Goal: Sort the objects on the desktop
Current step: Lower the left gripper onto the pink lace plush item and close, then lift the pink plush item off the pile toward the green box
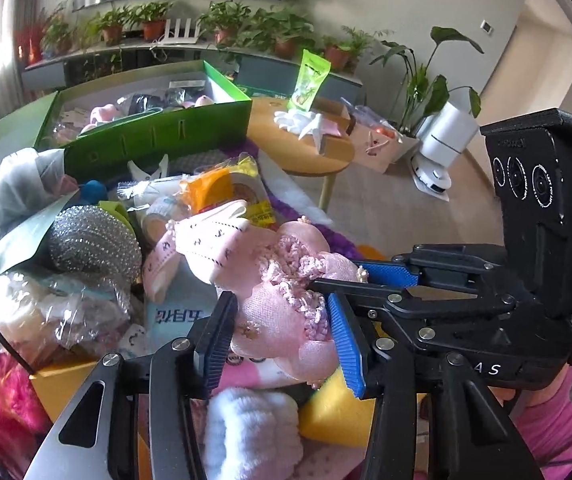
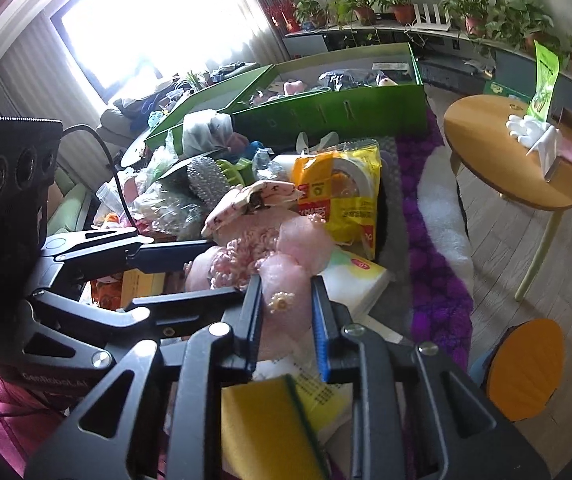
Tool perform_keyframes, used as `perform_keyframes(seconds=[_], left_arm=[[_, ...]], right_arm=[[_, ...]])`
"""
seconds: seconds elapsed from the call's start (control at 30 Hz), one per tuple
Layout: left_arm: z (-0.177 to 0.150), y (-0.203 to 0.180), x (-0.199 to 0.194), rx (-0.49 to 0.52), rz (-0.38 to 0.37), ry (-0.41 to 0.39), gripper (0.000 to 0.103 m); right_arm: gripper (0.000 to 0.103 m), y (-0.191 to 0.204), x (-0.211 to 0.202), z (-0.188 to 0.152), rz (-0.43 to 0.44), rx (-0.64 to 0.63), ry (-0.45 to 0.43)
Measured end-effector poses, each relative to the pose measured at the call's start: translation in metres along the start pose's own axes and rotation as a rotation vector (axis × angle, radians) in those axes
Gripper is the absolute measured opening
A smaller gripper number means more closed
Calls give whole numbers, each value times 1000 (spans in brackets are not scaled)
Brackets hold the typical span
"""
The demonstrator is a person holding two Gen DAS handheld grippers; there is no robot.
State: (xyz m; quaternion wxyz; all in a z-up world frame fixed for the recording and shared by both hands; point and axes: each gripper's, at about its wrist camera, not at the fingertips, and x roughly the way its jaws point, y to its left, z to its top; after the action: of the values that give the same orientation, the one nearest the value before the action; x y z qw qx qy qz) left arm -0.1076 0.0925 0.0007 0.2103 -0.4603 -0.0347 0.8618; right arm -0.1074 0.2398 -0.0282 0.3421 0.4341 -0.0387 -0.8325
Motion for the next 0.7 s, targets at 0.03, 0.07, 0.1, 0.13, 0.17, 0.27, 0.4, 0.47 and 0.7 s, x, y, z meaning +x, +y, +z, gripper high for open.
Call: perform_keyframes(seconds=[0.03, 0.07, 0.1, 0.13, 0.17, 0.27, 0.4, 0.47, 0.7], left_arm=[[-1, -1, -3, 2, -2, -5, 48], [-1, -2, -5, 5, -4, -10, 48], [-1, -3, -6, 7, -5, -14, 48], [-2, -5, -9, 11, -6, -20, 48], [-1, -6, -13, 16, -6, -28, 48], [-1, -11, -24, 31, -10, -56, 48], [3, -17, -35, 52, -3, -97, 48], [5, -20, -39, 66, 8, -114, 48], [13, -18, -46, 81, 39, -148, 48]], right_arm=[[22, 2, -2, -1, -1, 0, -3], [22, 3, -4, -1, -3, -3, -7], [22, 5, -6, -2, -5, -7, -13], [22, 8, -9, -2, -7, -10, -21], [22, 10, -12, -2, -8, -13, -27], [22, 16, -24, -3, -12, -24, -59], [22, 23, -37, -3, -16, -38, -102], [22, 25, -41, 0, -19, -45, -117], [22, 29, -43, 11, -23, -67, -143]])
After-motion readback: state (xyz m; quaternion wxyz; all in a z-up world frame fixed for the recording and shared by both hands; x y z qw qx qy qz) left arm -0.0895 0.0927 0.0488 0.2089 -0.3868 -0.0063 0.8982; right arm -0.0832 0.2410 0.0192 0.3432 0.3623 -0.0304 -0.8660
